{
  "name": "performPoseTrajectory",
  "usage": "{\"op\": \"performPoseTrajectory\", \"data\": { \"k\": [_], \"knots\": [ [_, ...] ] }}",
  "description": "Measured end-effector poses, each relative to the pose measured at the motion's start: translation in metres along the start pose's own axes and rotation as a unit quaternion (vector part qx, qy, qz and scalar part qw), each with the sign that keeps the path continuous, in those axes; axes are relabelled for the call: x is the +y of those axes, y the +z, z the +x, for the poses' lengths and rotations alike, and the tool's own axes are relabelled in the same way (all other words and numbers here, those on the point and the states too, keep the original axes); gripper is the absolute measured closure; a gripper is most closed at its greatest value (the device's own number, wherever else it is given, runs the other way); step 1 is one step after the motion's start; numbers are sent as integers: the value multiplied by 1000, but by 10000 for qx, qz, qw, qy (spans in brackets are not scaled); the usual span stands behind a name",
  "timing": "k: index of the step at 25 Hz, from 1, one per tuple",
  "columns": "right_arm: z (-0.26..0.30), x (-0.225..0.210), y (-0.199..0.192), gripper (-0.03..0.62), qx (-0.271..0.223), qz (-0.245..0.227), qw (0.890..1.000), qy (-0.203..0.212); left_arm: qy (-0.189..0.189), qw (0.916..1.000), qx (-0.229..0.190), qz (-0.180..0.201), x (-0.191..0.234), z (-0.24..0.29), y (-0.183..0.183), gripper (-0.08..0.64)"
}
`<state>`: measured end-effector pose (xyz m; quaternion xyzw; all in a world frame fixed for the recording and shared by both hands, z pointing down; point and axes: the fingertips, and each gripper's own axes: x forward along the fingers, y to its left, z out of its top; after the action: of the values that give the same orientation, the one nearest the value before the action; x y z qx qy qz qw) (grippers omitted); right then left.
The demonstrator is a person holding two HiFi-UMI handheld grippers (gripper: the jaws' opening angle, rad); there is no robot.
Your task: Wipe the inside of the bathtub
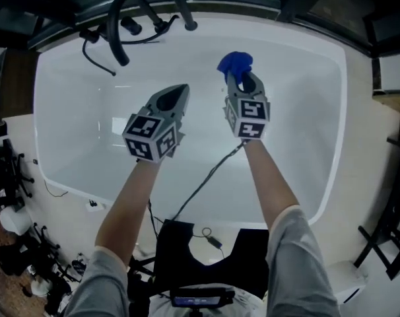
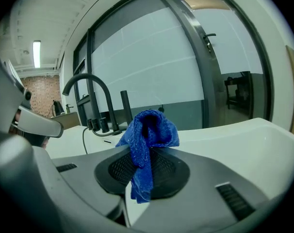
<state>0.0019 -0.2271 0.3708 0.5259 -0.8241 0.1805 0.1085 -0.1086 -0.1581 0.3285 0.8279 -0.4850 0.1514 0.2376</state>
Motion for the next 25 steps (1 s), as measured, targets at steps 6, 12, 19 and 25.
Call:
{"op": "performPoseTrajectory", "data": {
  "k": [6,12,19,25],
  "knots": [
    [68,-9,-25,531,14,-542,9984,-171,-149,9998,43,93,19,46,-10,554],
    [119,-13,-32,531,-80,-937,9953,-226,-200,9993,57,316,34,74,-20,554],
    [133,-29,-41,531,-107,-1207,9917,-436,-55,9997,71,230,48,83,-33,554],
    [122,-58,-38,531,-156,-1232,9912,-468,-20,9998,100,199,48,94,-36,554]
  ]
}}
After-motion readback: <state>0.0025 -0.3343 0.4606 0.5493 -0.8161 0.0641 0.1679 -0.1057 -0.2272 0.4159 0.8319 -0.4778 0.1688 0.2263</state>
